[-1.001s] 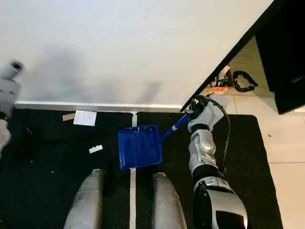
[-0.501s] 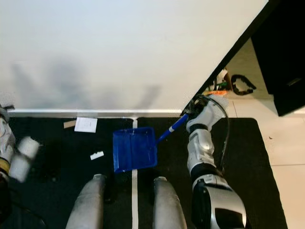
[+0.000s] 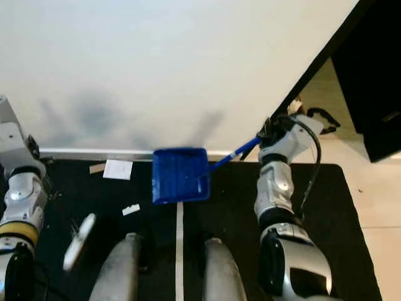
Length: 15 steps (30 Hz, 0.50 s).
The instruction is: Sweep floor
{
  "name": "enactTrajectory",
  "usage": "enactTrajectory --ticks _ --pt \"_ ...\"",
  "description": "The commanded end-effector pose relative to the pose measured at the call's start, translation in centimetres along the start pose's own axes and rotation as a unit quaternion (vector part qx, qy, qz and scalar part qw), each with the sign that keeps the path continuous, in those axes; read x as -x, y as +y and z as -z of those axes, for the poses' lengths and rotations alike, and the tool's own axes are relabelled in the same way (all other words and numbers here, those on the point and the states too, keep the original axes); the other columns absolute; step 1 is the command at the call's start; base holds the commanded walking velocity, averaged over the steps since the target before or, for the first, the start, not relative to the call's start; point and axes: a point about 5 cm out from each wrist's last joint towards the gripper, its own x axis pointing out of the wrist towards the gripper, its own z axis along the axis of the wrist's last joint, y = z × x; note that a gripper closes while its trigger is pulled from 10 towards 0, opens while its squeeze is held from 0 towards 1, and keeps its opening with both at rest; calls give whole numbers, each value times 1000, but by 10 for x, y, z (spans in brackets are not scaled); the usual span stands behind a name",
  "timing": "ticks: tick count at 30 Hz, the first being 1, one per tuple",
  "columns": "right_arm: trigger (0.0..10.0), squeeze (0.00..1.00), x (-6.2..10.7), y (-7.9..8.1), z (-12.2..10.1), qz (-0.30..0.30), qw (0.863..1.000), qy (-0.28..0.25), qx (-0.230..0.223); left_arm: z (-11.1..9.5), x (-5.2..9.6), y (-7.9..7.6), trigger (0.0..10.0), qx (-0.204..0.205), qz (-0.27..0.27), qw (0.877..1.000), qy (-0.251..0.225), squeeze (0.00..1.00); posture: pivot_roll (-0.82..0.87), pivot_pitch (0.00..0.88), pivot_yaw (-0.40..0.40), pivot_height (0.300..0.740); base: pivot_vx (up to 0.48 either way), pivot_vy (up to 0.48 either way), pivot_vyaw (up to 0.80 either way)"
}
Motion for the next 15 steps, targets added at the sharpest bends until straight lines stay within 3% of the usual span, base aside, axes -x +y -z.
enactTrajectory --ticks 1,2,3,4,15 --pt "10000 0 2 -9 0 16 1000 1 2 2 4 -8 10000 -1 19 1000 -4 0 72 111 -12 740 0 480 0" --pt "10000 0 8 -18 9 28 999 27 15 3 6 -20 10000 -13 46 999 -5 0 68 115 -13 740 0 480 0" --pt "10000 0 8 -18 9 28 999 27 15 3 6 -20 10000 -13 46 999 -5 0 68 115 -13 740 0 480 0" --pt "10000 0 13 -23 16 30 998 43 23 4 8 -30 10000 -15 59 998 -2 0 67 118 -14 740 0 480 0" --pt "10000 0 16 -25 19 42 998 44 21 3 9 -40 10000 -14 78 997 -2 0 66 133 -16 740 0 480 0"
